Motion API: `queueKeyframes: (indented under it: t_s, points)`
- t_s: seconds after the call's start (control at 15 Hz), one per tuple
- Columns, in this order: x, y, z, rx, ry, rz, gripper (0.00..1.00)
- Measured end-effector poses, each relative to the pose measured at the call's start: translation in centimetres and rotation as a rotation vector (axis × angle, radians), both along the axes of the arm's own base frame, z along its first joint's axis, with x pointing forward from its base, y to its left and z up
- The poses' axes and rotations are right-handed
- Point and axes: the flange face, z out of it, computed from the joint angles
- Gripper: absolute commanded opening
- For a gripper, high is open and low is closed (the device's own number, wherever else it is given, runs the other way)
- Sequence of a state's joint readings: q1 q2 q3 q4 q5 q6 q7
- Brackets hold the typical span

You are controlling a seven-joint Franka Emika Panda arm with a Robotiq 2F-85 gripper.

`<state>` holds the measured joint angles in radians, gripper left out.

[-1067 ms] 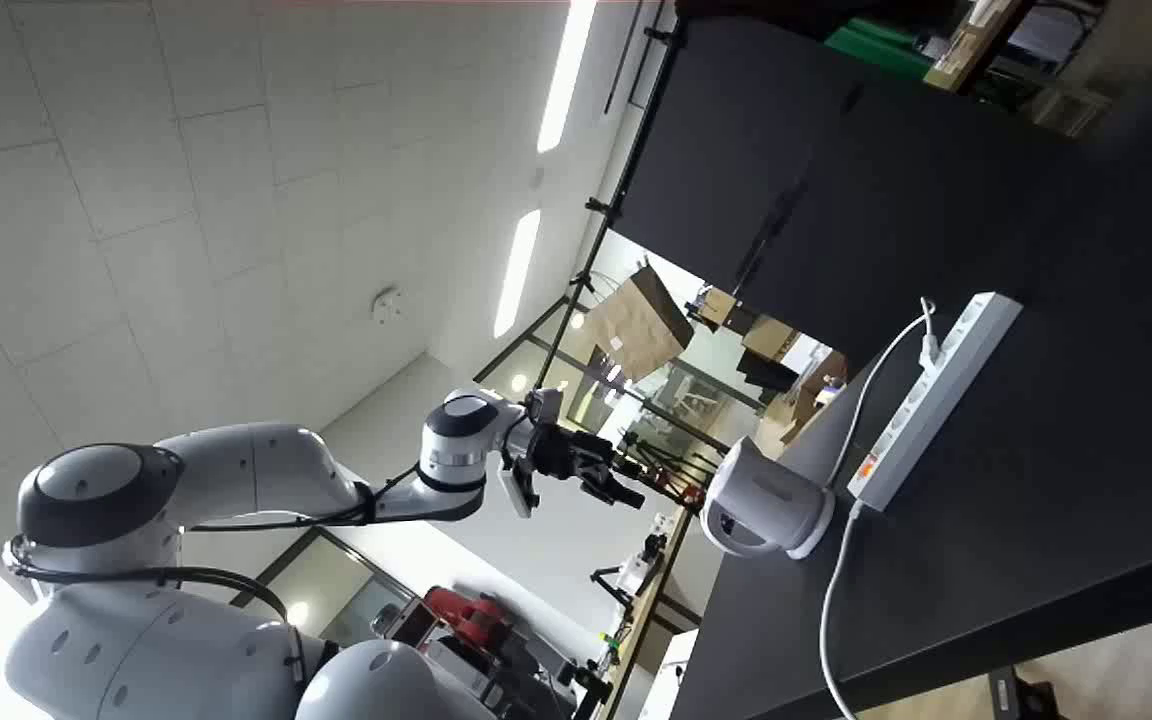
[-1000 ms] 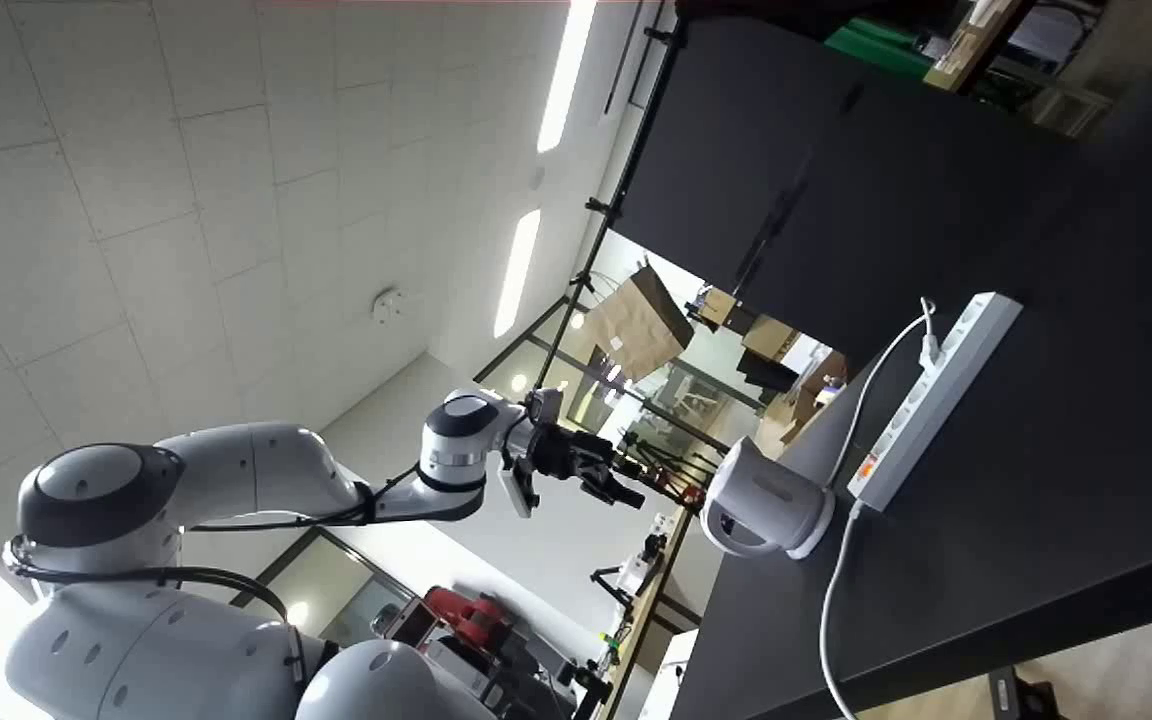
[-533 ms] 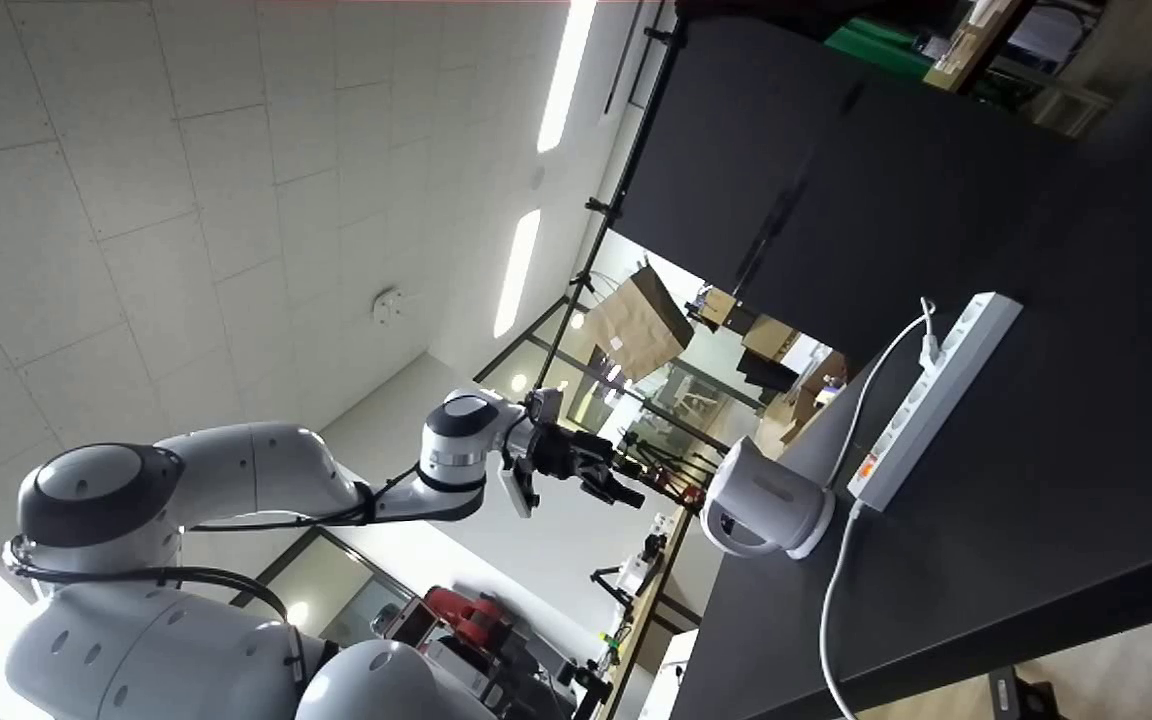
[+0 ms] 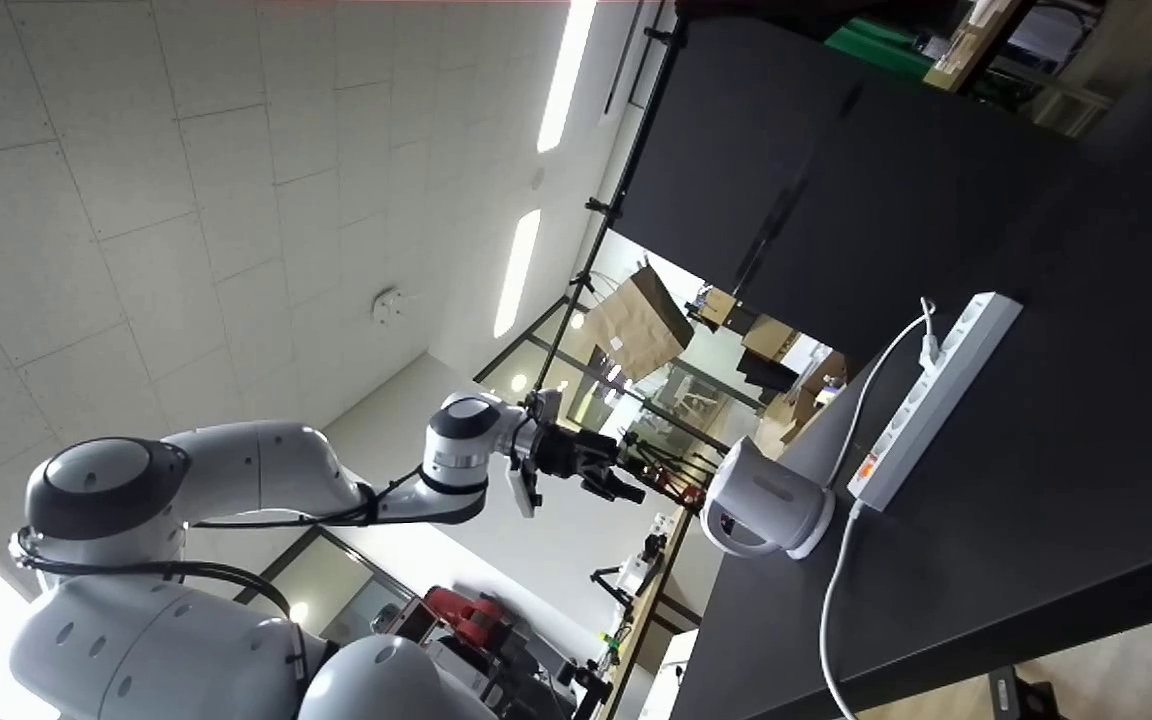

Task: Turn on the electric kettle

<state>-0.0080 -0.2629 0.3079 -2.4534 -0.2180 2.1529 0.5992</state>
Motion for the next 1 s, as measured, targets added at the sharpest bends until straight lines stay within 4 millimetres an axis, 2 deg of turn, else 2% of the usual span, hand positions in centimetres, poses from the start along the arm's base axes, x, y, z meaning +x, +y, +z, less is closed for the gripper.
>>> queueKeyframes:
  t_s: [0.07, 0.13, 0.2, 0.27, 0.53, 0.87, 1.0]
  points:
    - [0.4, 0.5, -0.1, 0.009, -0.024, 0.016, 1.0]
    - [0.8, 1.1, -0.3, 0.017, -0.049, 0.034, 0.75]
    - [1.2, 1.7, -0.6, 0.021, -0.075, 0.054, 0.73]
    - [1.7, 2.3, -1.0, 0.023, -0.103, 0.075, 0.67]
    - [3.4, 5.0, -2.4, 0.033, -0.192, 0.143, 0.37]
    - [5.8, 8.2, -3.5, 0.082, -0.207, 0.19, 0.03]
    - [6.5, 9.3, -3.9, 0.095, -0.205, 0.204, 0.0]
